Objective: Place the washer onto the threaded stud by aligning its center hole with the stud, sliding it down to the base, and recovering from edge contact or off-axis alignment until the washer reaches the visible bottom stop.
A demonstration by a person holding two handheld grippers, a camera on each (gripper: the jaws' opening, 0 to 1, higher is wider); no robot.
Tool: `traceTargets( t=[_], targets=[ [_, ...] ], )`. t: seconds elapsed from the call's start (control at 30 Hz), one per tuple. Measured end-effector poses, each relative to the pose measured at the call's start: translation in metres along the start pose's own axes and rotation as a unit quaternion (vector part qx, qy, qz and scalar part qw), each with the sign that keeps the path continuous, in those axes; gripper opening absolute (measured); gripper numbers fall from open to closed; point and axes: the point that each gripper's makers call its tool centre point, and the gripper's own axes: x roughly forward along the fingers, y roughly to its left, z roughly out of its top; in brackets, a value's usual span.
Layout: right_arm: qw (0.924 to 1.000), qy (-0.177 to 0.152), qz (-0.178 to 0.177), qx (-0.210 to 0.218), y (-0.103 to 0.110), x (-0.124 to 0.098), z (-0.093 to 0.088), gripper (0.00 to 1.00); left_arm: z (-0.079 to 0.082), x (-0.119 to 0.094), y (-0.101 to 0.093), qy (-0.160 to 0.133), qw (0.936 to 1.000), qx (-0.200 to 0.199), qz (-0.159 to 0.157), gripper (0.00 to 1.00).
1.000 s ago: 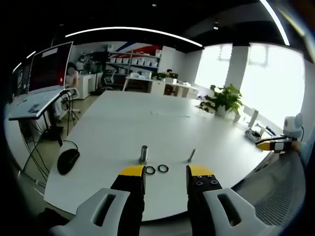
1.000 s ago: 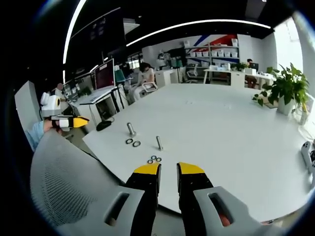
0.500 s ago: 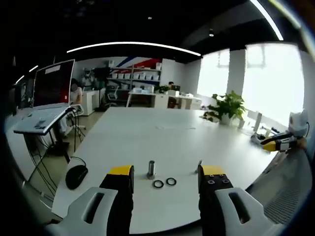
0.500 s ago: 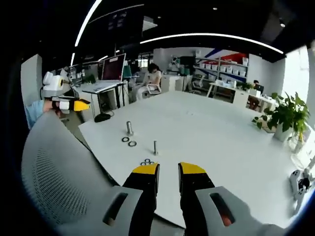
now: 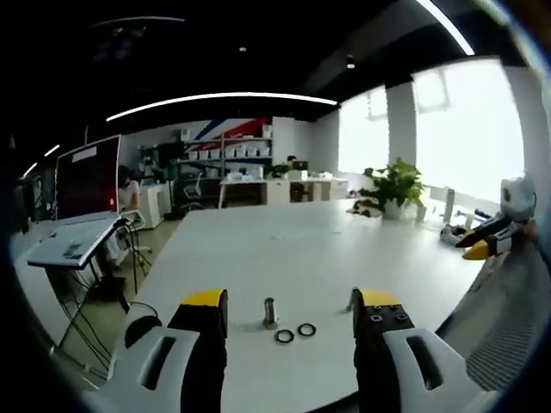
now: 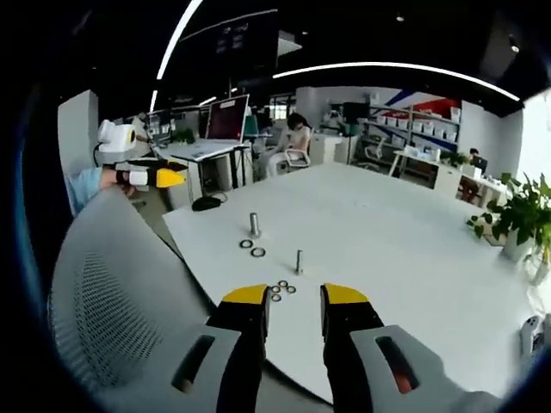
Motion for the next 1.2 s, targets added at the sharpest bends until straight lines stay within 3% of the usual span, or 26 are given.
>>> traceTargets(
  t=[0.1,0.17,0.3,0.43,0.53,0.63,0.8,0.9,0.97,1.13,1.2],
  targets=[
    [0.999,0.007,0.041,0.015,0.006,0.005,-0.003,0.32,0.001,0.0,-0.001,0.0,1.0,0.004,-0.002,0.6],
    [0.9962,0.009,0.077,0.039,0.013,0.007,-0.004,0.34,0.008,0.001,-0.01,-0.013,0.999,0.035,-0.023,0.61],
    [0.996,0.016,0.075,0.046,0.002,0.009,-0.004,0.34,0.011,0.003,-0.015,-0.016,0.998,0.053,-0.029,0.64],
    [0.9976,0.042,0.054,-0.008,-0.015,0.013,-0.001,0.34,0.011,0.006,-0.02,-0.005,0.9979,0.049,-0.042,0.66],
    [0.9925,0.093,0.053,-0.059,-0.023,0.019,-0.005,0.36,0.012,0.009,-0.025,0.0,0.9973,0.054,-0.051,0.67],
    [0.9875,0.111,0.057,-0.096,-0.026,0.024,-0.003,0.37,0.009,0.011,-0.026,0.005,0.9958,0.073,-0.055,0.67],
    [0.9848,0.116,0.074,-0.106,-0.024,0.035,0.009,0.39,0.002,0.012,-0.025,0.019,0.9937,0.094,-0.057,0.66],
    [0.9762,0.132,0.088,-0.148,-0.023,0.042,0.011,0.4,-0.001,0.012,-0.027,0.021,0.9918,0.107,-0.068,0.66],
    [0.9744,0.133,0.093,-0.156,-0.023,0.047,0.015,0.4,-0.004,0.012,-0.031,0.024,0.9897,0.119,-0.076,0.66],
    [0.972,0.135,0.108,-0.16,-0.025,0.056,0.024,0.4,0.0,0.009,-0.04,0.01,0.9868,0.129,-0.098,0.62],
    [0.9731,0.141,0.118,-0.14,-0.024,0.061,0.027,0.4,-0.001,0.009,-0.042,0.014,0.9864,0.13,-0.1,0.62]
  ],
)
